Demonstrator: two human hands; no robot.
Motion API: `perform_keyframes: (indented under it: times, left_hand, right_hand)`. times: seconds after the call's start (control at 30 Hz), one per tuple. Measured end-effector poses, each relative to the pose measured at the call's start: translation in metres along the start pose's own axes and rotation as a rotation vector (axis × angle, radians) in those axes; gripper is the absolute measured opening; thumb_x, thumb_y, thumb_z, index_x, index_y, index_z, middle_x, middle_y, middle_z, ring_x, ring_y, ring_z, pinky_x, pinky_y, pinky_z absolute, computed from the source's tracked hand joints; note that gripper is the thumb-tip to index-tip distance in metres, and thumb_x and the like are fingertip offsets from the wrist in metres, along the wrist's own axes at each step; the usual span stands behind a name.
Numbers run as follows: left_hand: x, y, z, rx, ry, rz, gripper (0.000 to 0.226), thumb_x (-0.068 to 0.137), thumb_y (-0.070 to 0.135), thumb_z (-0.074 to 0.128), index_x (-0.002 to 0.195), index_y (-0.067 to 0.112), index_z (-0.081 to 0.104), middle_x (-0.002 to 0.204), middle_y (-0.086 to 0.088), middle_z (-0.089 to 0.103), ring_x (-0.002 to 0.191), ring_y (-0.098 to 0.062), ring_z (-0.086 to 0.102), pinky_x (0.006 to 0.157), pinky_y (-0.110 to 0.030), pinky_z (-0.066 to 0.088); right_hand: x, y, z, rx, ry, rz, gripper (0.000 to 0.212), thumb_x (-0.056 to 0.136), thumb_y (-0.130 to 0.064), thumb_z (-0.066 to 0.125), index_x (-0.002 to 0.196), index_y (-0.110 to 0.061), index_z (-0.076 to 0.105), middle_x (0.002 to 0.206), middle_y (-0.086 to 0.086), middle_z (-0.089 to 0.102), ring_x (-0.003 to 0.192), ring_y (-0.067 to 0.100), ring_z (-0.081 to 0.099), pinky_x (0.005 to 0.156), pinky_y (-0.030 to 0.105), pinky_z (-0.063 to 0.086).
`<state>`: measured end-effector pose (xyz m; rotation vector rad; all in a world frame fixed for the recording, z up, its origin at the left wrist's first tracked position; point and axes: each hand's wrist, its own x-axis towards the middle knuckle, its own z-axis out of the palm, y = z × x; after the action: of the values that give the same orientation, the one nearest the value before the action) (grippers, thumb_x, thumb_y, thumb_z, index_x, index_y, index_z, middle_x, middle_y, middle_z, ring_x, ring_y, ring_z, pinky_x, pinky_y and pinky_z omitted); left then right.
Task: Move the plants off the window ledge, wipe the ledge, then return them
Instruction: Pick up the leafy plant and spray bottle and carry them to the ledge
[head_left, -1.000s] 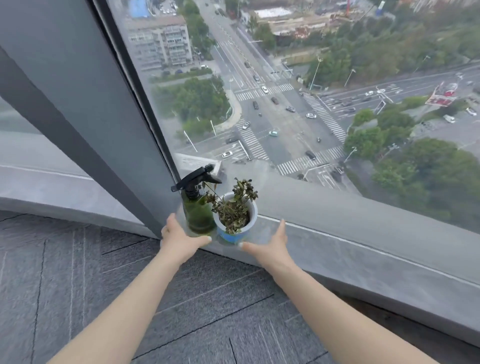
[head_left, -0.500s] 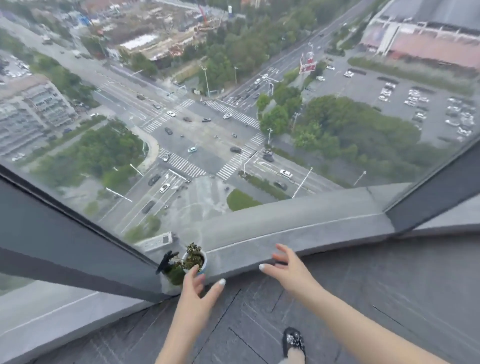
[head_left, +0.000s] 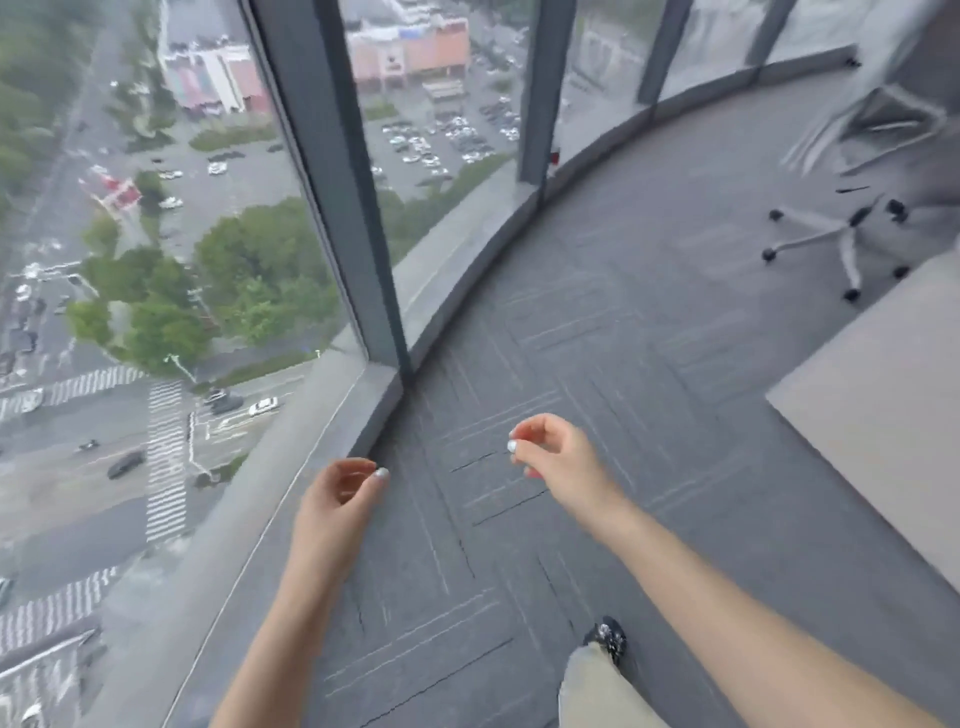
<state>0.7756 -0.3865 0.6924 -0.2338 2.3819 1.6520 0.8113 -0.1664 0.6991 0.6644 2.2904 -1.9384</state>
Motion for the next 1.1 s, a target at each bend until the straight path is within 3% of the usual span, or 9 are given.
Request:
perform_keyframes:
  times: [0.1,0.2,0.33,0.47,0.63,0.87,1.1]
  left_hand:
    - [0.007,0.049,0.098,0.084,-0.212,0.119,0.005,0.086,0.017,0.060,0.082,0.019,0.061,0.073,-0.001,0.064,0.063,-0.003,0.056,0.065,-0.022,0.042]
    - [0.000,0.092,0.210,0.129,-0.396,0.178,0.008,0.086,0.014,0.060,0.079,0.018,0.060,0.069,-0.003,0.065,0.067,-0.014,0.059,0.066,-0.029,0.042]
    - [-0.027,0.145,0.363,0.133,-0.649,0.260,0.006,0.087,0.012,0.058,0.082,0.009,0.060,0.071,-0.006,0.065,0.068,-0.017,0.059,0.066,-0.027,0.043]
    - [-0.056,0.192,0.496,0.134,-0.869,0.301,0.013,0.087,0.008,0.057,0.075,0.014,0.057,0.069,-0.005,0.062,0.069,-0.020,0.059,0.065,-0.027,0.042]
    - [-0.067,0.238,0.632,0.169,-1.076,0.359,0.018,0.087,0.008,0.056,0.073,0.019,0.055,0.069,-0.002,0.061,0.070,-0.021,0.060,0.066,-0.031,0.039]
    - [-0.031,0.316,0.821,0.195,-1.204,0.457,0.008,0.088,0.014,0.054,0.080,0.015,0.057,0.078,0.001,0.063,0.068,-0.008,0.061,0.064,-0.024,0.043]
    - [0.015,0.406,1.007,0.300,-1.330,0.500,0.017,0.087,0.011,0.053,0.073,0.020,0.053,0.074,0.001,0.060,0.065,-0.009,0.059,0.057,-0.019,0.041]
  right_hand:
    - [-0.020,0.013,-0.111,0.083,0.340,-0.016,0.017,0.085,-0.010,0.060,0.075,-0.025,0.059,0.069,-0.008,0.061,0.064,0.004,0.058,0.075,0.030,0.050]
    - [-0.042,0.030,-0.221,0.155,0.645,-0.048,0.021,0.086,-0.004,0.058,0.075,-0.022,0.058,0.066,-0.006,0.059,0.053,-0.003,0.054,0.063,0.020,0.047]
    - [-0.069,0.059,-0.362,0.185,0.930,-0.042,0.023,0.085,0.001,0.057,0.074,-0.020,0.058,0.065,-0.002,0.058,0.049,-0.002,0.051,0.063,0.030,0.044]
    - [-0.095,0.084,-0.477,0.198,1.151,0.010,0.024,0.084,0.002,0.056,0.074,-0.019,0.058,0.066,0.000,0.058,0.048,-0.002,0.051,0.060,0.027,0.042]
    - [-0.091,0.110,-0.583,0.248,1.315,0.053,0.022,0.084,-0.002,0.055,0.076,-0.022,0.058,0.069,-0.002,0.058,0.063,0.012,0.052,0.063,0.028,0.043]
    - [-0.002,0.129,-0.728,0.265,1.415,0.056,0.019,0.086,-0.005,0.055,0.078,-0.022,0.058,0.073,-0.003,0.058,0.066,0.012,0.052,0.066,0.028,0.044]
    - [0.098,0.131,-0.856,0.389,1.529,0.119,0.018,0.086,-0.007,0.055,0.079,-0.023,0.058,0.073,-0.003,0.058,0.066,0.012,0.052,0.066,0.027,0.044]
